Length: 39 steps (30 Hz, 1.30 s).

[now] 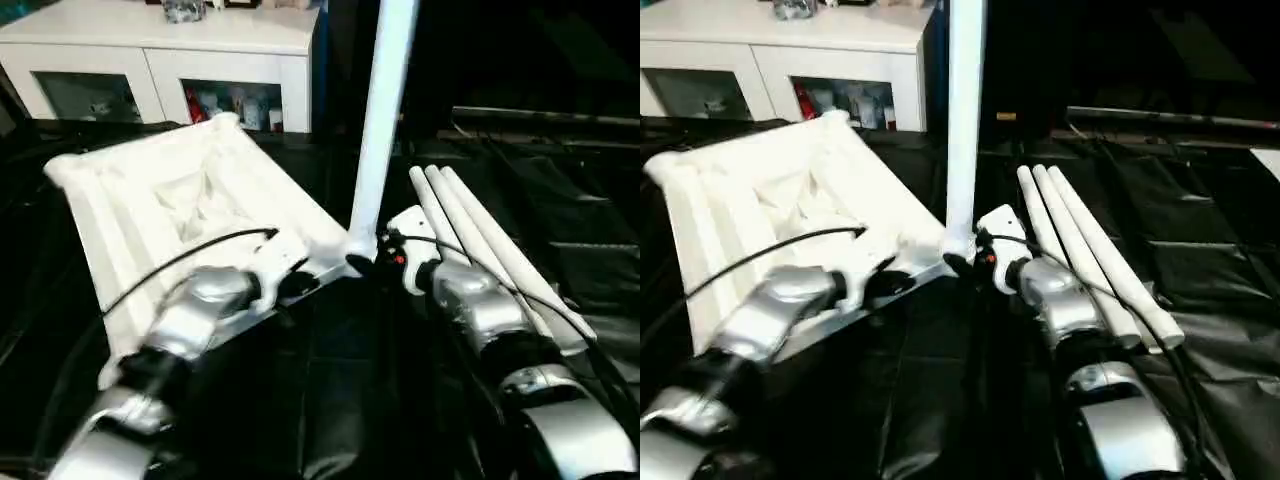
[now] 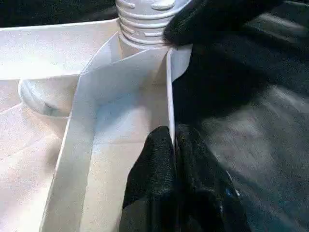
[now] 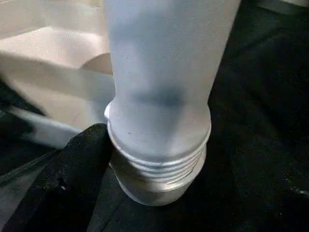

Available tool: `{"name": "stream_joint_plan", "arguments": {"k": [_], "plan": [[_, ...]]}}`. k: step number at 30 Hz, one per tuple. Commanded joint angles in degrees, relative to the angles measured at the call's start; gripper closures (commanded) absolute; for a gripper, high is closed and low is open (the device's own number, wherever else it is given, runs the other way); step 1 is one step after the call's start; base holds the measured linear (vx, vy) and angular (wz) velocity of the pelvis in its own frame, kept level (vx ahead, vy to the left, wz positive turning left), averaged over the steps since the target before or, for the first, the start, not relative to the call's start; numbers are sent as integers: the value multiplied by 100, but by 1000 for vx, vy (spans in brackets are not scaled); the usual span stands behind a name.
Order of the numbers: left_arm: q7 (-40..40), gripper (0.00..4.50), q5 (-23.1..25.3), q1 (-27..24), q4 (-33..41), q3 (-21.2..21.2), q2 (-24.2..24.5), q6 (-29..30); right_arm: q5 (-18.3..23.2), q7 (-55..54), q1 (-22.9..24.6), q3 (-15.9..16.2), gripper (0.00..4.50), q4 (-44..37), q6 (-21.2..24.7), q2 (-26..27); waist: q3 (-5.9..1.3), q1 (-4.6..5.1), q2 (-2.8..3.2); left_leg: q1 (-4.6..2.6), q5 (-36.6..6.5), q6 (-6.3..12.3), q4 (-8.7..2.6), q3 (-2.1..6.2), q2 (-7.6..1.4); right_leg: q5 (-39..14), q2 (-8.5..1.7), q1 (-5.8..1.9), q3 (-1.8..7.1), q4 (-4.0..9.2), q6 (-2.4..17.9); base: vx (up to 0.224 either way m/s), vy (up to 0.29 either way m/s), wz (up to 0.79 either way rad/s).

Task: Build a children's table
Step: Rotate leg to tighten

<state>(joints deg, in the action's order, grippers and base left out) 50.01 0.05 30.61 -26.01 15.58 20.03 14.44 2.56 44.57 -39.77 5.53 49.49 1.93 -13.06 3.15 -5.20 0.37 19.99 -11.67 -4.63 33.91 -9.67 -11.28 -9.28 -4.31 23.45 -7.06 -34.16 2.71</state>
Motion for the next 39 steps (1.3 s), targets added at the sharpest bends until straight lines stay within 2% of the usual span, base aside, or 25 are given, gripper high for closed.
{"name": "stream_joint_plan", "arguments": {"k": [1, 3, 4, 7, 8, 10, 14, 19, 23, 25, 28, 29, 30, 32, 36, 37, 38, 39], "plan": [[469, 450, -70, -232, 167, 80, 199, -133, 23, 504, 131, 145, 60, -309, -21, -177, -440, -17, 23, 42, -355, 582, -323, 31, -219, -743, -442, -379, 363, 292, 1213, 0, 0, 0], [767, 450, -225, -355, 435, 89, 310, -132, 36, 820, 186, 248, 60, -403, -33, -239, -436, -39, 26, 42, -523, 556, -332, 34, -239, -932, -471, -401, 363, 299, 1196, 0, 0, 0], [914, 450, -291, -441, 620, 121, 391, -89, 50, 1025, 214, 296, 60, -433, -46, -247, -423, -36, 1, 44, -556, 564, -337, 25, -238, -1000, -462, -392, 365, 324, 1174, 0, 0, 0], [974, 450, -316, -501, 723, 146, 432, -76, 71, 1139, 233, 311, 60, -443, -117, -236, -403, -36, 18, 9, -714, 461, -351, 22, -239, -1338, -463, -365, 371, 363, 1121, 0, 0, 0], [973, 450, -316, -522, 746, 148, 436, -74, 99, 1191, 238, 302, 60, -435, -118, -221, -394, -48, 16, -24, -786, 419, -353, 12, -238, -1467, -467, -342, 380, 389, 1099, 0, 0, 0], [959, 450, -310, -547, 767, 154, 431, -72, 129, 1225, 242, 284, 60, -406, -141, -198, -399, -47, 20, -12, -755, 382, -358, 20, -247, -1446, -468, -355, 383, 371, 1097, 0, 0, 0], [947, 450, -314, -600, 818, 175, 425, -62, 169, 1378, 299, 299, 96, -415, -153, -202, -411, -40, -3, 12, -661, 393, -354, 27, -239, -1376, -466, -379, 381, 353, 1051, 0, 0, 0], [958, 450, -311, -633, 876, 160, 421, -14, 177, 1526, 357, 283, 142, -473, -101, -233, -420, -60, 2, 30, -502, 446, -340, 23, -235, -1178, -465, -388, 383, 328, 1089, 0, 0, 0], [883, 450, -291, -652, 847, 141, 386, 13, 207, 1453, 387, 245, 169, -459, -56, -202, -412, -62, -7, 19, -583, 417, -344, 21, -232, -1365, -466, -381, 378, 353, 1046, 0, 0, 0], [602, 450, -223, -620, 758, 98, 269, 133, 224, 1087, 388, 139, 171, -344, 18, -108, -405, -55, -9, 16, -575, 394, -350, 23, -234, -1425, -466, -376, 381, 360, 1019, 0, 0, 0], [-160, 450, 4, -404, 348, 13, -70, 349, 186, -84, 329, -144, 173, 25, 93, 215, -378, -29, -18, -9, -705, 272, -370, 24, -220, -1811, -472, -356, 380, 426, 899, 0, 0, 0], [-232, 450, 26, -382, 308, 5, -103, 366, 179, -181, 329, -164, 173, 49, 95, 244, -367, -22, -15, -42, -850, 208, -375, 25, -205, -2108, -469, -341, 368, 471, 808, 0, 0, 0], [-684, 450, 110, -207, 41, -58, -359, 524, 162, -950, 336, -314, 174, 190, 178, 487, -364, -19, -25, -59, -910, 185, -370, 14, -193, -2298, -476, -328, 368, 503, 746, 0, 0, 0], [-1335, 450, 193, 57, -348, -187, -688, 662, 195, -1732, 322, -478, 174, 339, 356, 786, -336, -4, -15, -103, -1055, 113, -377, 14, -177, -2657, -478, -302, 358, 574, 618, 0, 0, 0], [-2037, 450, 283, 354, -752, -295, -1051, 762, 272, -2763, 256, -722, 174, 535, 509, 1197, -305, 21, -10, -159, -1532, 63, -395, 46, -150, -3314, -480, -270, 286, 692, 299, 0, 0, 0], [-2149, 450, 308, 405, -811, -303, -1127, 763, 283, -2940, 220, -771, 174, 591, 486, 1295, -309, 21, 22, -172, -1608, 51, -397, 59, -153, -3360, -485, -268, 275, 696, 265, 0, 0, 0], [-2318, 450, 378, 521, -907, -276, -1284, 744, 265, -3165, 118, -789, 174, 686, 340, 1522, -308, 44, 12, -169, -1696, 49, -404, 61, -153, -3387, -479, -262, 267, 723, 201, 0, 0, 0], [-2318, 450, 378, 521, -907, -276, -1284, 744, 265, -3165, 118, -789, 174, 686, 340, 1522, -324, 45, 7, -184, -1728, 45, -401, 71, -144, -3373, -482, -266, 253, 726, 178, 0, 0, 0]]}}
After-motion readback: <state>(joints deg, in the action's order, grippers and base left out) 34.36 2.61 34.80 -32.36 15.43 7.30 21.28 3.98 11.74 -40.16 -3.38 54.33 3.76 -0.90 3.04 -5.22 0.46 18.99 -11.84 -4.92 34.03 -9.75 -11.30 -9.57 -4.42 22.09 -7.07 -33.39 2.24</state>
